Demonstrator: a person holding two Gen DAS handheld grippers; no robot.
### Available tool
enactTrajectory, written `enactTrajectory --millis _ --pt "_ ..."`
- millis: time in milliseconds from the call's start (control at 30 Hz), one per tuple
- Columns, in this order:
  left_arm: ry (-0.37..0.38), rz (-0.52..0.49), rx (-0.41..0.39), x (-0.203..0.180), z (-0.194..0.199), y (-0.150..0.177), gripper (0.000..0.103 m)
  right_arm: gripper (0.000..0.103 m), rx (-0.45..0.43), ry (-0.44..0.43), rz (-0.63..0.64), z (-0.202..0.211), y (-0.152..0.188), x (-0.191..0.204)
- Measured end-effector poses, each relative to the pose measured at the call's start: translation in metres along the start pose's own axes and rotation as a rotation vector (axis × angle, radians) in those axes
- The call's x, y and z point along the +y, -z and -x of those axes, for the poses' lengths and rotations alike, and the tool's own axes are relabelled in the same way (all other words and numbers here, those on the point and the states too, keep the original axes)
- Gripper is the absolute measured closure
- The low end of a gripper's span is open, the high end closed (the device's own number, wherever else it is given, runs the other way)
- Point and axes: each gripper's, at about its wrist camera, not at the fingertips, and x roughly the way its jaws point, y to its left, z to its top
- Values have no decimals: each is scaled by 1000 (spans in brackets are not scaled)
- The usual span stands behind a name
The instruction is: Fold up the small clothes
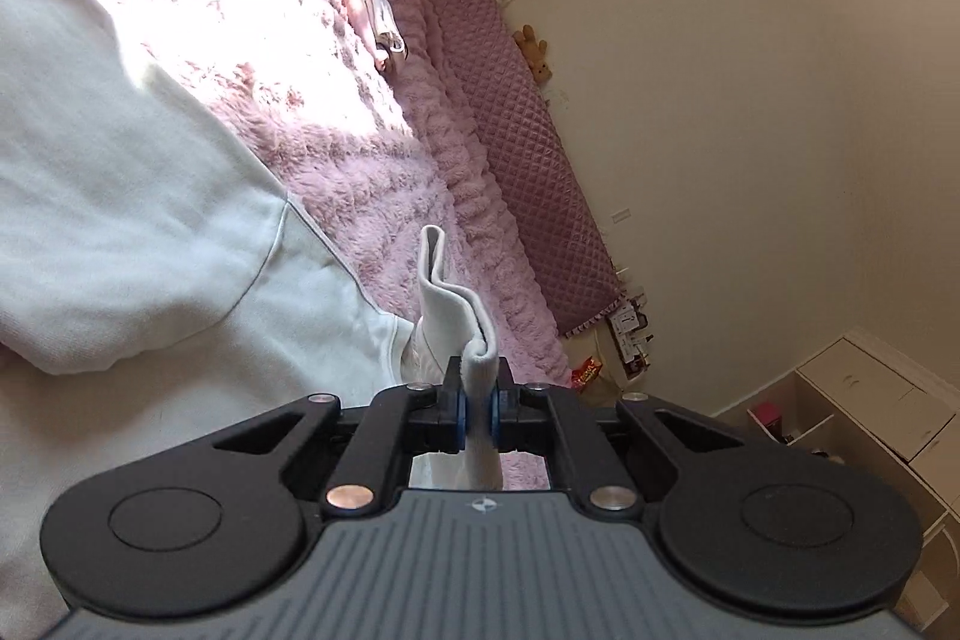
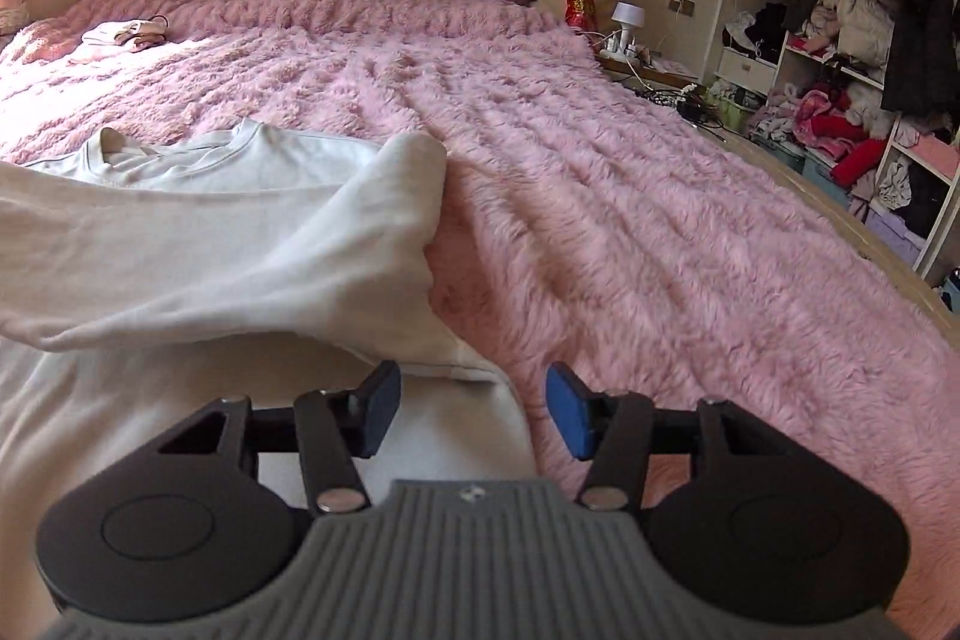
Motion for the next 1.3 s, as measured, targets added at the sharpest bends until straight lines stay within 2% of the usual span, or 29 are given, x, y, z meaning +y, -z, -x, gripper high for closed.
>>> enactTrajectory --millis 67,133,200,300,433,467,533,567,667,700,733,767,800,867,900,1000,1100,1133,1200,1267,1300 --pt "-37 -23 26 8 5 -3 96 52 -2 -13 26 -3 -2 7" --pt "-124 -48 57 20 3 -1 96 53 11 -12 58 -8 -3 13" --pt "-187 -3 91 39 3 2 96 53 31 8 54 -10 -5 17" --pt "-260 23 112 57 6 8 96 51 19 -21 -5 -1 -8 14" --pt "-215 23 123 55 10 9 94 48 -30 -37 37 7 -12 25" --pt "-208 37 130 56 8 7 82 48 -34 -34 57 6 -14 28" --pt "-207 50 140 58 2 2 68 48 -22 -42 87 4 -16 35" --pt "-209 48 135 58 0 1 64 48 -16 -45 84 4 -17 37" --pt "-194 31 148 56 -19 -5 60 47 -3 -65 56 6 -17 39" --pt "-177 31 162 56 -25 -6 60 47 0 -67 49 6 -16 40" --pt "-153 26 169 54 -29 -6 69 47 2 -67 47 6 -15 40" --pt "-140 -3 151 47 -28 -6 96 47 6 -65 45 6 -14 41" --pt "-133 -38 129 41 -25 -5 99 47 9 -64 42 6 -12 41" --pt "-112 -129 25 24 -6 0 99 47 13 -59 44 6 -11 40" --pt "-119 -144 3 22 0 2 99 47 14 -49 47 5 -10 40" --pt "-210 -136 17 34 5 10 99 47 18 -39 38 3 -11 37" --pt "-298 -69 55 60 4 11 97 45 20 -42 17 5 -14 35" --pt "-298 -49 64 65 4 11 95 44 20 -43 14 6 -15 36" --pt "-294 -29 71 62 6 7 84 44 23 -45 11 9 -16 38" --pt "-274 -12 76 55 14 0 54 44 21 -78 1 17 -18 41" --pt "-262 -4 78 52 20 -3 46 43 18 -92 -1 23 -19 44"
